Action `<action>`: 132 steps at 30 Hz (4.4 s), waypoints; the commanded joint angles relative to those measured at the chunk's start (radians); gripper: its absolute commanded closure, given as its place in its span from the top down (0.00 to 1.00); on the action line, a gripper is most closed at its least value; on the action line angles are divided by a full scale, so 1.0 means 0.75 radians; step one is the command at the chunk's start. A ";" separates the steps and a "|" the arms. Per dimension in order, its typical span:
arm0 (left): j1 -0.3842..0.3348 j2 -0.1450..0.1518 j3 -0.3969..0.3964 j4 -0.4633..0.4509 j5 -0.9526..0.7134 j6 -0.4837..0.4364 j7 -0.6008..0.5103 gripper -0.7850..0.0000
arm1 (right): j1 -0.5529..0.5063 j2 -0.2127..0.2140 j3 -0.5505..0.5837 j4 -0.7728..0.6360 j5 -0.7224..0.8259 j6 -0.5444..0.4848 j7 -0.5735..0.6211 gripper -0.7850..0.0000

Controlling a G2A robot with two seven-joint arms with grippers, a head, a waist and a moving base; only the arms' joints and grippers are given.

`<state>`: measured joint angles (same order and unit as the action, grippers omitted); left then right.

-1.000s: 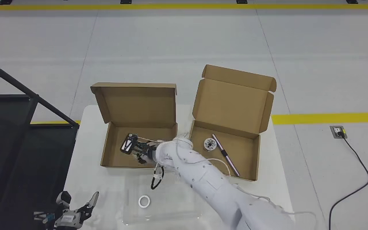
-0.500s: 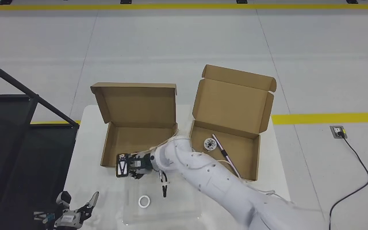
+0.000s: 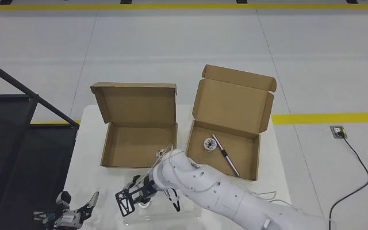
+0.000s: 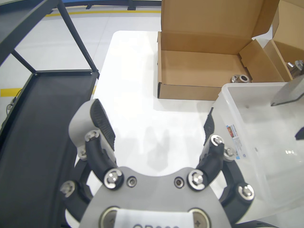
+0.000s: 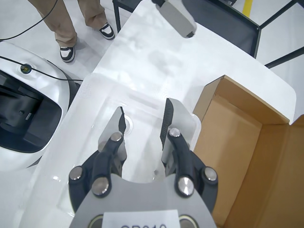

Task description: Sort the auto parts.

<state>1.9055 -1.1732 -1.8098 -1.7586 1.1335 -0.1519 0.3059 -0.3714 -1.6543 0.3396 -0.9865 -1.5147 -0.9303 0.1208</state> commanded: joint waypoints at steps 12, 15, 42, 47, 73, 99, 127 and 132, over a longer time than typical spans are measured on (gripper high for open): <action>0.000 0.000 0.000 0.000 0.000 0.000 0.000 1.00 | -0.026 0.005 0.023 -0.016 0.040 0.021 0.076 1.00; -0.003 0.000 0.003 0.000 0.002 -0.006 -0.005 1.00 | -0.050 0.007 0.024 -0.019 0.027 0.030 0.079 1.00; -0.199 -0.010 0.223 0.195 0.370 -0.017 -0.019 1.00 | -0.191 -0.078 0.047 0.082 0.090 0.243 0.416 1.00; -0.208 -0.014 0.256 0.195 0.402 0.008 -0.020 1.00 | -0.204 -0.099 0.045 0.129 0.087 0.283 0.451 1.00; -0.216 -0.018 0.260 0.204 0.438 0.011 -0.008 1.00 | -0.277 -0.180 0.073 0.151 0.102 0.433 0.861 0.64; -0.206 -0.021 0.249 0.210 0.430 0.007 0.001 1.00 | -0.207 -0.257 0.096 0.377 0.140 0.314 0.737 0.36; -0.186 -0.028 0.252 0.162 0.419 0.023 0.005 1.00 | -0.479 -0.001 0.498 -0.306 -0.143 0.280 0.658 0.00; -0.187 -0.029 0.251 0.170 0.422 0.026 0.009 1.00 | -0.650 0.088 0.690 -0.514 -0.269 0.299 0.339 0.00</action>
<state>1.7658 -1.1946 -1.6217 -1.6319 1.4486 -0.1331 0.3121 -0.8353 -1.6001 0.8270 -1.3491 -1.6981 -0.7016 0.4480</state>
